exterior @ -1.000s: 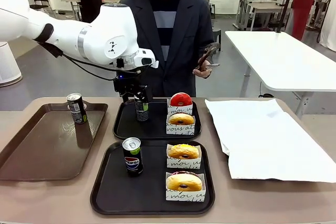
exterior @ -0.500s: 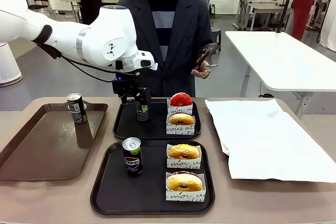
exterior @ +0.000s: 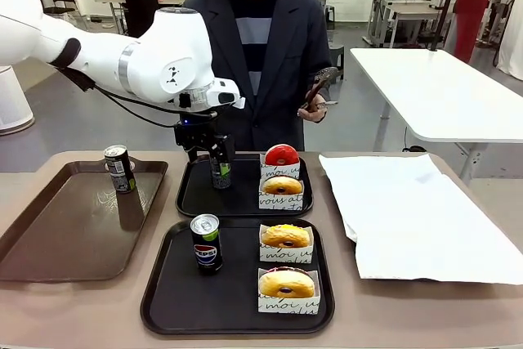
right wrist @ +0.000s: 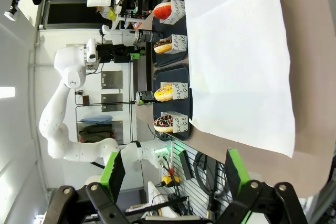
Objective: Set up donuts and drinks on trays.
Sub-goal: Pick up one Pepsi coke from the Handle tray and place it on the Flat Tray without a Pepsi coke.
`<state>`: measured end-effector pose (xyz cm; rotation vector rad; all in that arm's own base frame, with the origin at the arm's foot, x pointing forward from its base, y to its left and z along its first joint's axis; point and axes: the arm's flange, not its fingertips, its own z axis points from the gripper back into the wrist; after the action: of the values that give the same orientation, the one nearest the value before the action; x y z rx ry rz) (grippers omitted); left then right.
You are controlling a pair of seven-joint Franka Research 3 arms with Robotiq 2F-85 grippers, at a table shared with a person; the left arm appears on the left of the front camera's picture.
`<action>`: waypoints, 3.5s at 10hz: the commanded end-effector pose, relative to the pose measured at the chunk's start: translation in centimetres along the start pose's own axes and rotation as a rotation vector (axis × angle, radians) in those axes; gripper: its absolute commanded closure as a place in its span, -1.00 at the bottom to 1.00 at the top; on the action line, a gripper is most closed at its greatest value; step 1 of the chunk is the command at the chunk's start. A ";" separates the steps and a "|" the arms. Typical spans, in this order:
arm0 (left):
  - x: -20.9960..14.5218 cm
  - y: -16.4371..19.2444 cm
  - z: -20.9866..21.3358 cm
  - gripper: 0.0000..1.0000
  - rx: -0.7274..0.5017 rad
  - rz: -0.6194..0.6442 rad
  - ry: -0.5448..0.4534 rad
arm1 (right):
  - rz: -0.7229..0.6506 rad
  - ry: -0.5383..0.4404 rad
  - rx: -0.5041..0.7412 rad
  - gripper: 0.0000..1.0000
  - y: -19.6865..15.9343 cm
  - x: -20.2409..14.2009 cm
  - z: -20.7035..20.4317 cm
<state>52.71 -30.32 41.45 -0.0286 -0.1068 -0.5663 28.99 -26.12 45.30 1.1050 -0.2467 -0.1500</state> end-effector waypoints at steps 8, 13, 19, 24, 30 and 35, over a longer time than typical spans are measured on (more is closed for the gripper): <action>-17.5 8.0 3.5 -1.00 -0.008 0.184 -0.018 | 0.015 -0.006 0.016 -1.00 -0.1 0.1 0.1; -17.2 8.1 3.5 -1.00 -0.031 0.177 0.000 | 0.015 -0.006 0.016 -1.00 -0.1 0.1 0.1; -21.9 14.0 5.7 -1.00 -0.297 0.319 -0.150 | 0.015 -0.006 0.016 -1.00 -0.1 0.1 0.1; -30.2 24.0 6.4 -1.00 -0.953 0.318 -0.291 | 0.015 -0.006 0.016 -1.00 -0.1 0.1 0.1; -36.0 32.0 2.4 -1.00 -1.116 0.520 -0.461 | 0.015 -0.006 0.016 -1.00 -0.1 0.1 0.1; -37.6 33.3 3.4 -1.00 -1.009 0.654 -0.501 | 0.015 -0.006 0.016 -1.00 -0.1 0.1 0.1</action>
<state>39.02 19.52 40.50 -1.2015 -0.2794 0.0820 28.98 -26.13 45.30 1.1045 -0.2464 -0.1505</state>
